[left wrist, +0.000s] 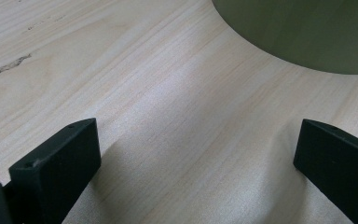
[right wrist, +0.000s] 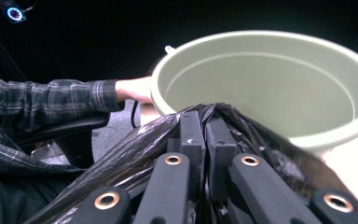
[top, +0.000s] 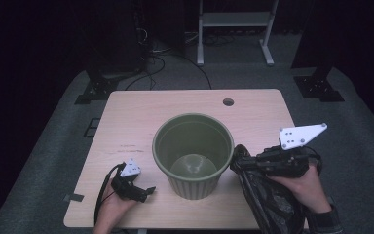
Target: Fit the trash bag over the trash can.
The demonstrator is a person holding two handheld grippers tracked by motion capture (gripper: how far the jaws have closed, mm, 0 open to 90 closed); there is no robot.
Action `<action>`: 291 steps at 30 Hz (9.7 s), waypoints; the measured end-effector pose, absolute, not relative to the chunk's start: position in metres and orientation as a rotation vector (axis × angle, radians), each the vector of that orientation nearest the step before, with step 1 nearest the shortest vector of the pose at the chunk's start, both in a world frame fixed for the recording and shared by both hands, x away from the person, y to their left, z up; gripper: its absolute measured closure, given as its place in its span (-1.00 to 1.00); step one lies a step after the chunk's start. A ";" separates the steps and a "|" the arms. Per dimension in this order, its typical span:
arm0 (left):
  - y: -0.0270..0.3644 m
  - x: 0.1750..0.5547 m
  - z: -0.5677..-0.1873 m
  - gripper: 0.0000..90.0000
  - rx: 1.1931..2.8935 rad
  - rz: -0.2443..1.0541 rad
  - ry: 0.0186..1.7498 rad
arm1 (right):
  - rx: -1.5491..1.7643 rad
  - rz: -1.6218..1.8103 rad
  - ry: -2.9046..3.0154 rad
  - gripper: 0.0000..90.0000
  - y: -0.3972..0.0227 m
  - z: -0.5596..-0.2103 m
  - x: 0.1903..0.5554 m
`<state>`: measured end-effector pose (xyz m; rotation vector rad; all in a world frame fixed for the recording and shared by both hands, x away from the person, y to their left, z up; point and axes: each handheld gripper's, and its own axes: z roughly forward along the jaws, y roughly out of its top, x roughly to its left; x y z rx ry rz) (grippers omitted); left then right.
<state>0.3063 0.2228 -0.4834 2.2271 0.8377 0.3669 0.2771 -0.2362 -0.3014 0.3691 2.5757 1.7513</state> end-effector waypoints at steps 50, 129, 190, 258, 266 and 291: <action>0.223 0.306 -0.484 -1.00 2.224 0.365 0.837 | 0.022 1.946 2.793 0.95 -0.046 -0.241 0.375; 0.226 0.306 -0.481 -1.00 2.218 0.331 0.820 | 0.428 1.551 2.697 0.75 -0.193 -0.289 0.352; 0.224 0.306 -0.484 -1.00 2.232 0.357 0.814 | 0.249 1.361 2.695 0.60 -0.114 -0.289 0.359; 0.231 0.278 -0.340 -0.56 1.999 0.204 0.451 | 0.527 1.641 2.506 1.00 -0.203 -0.306 0.360; 0.218 0.288 -0.305 -0.10 1.975 0.201 0.386 | 0.520 1.644 2.510 1.00 -0.203 -0.305 0.360; 0.120 0.339 -0.273 0.24 2.078 0.210 0.246 | 0.428 1.698 2.519 1.00 -0.186 -0.299 0.359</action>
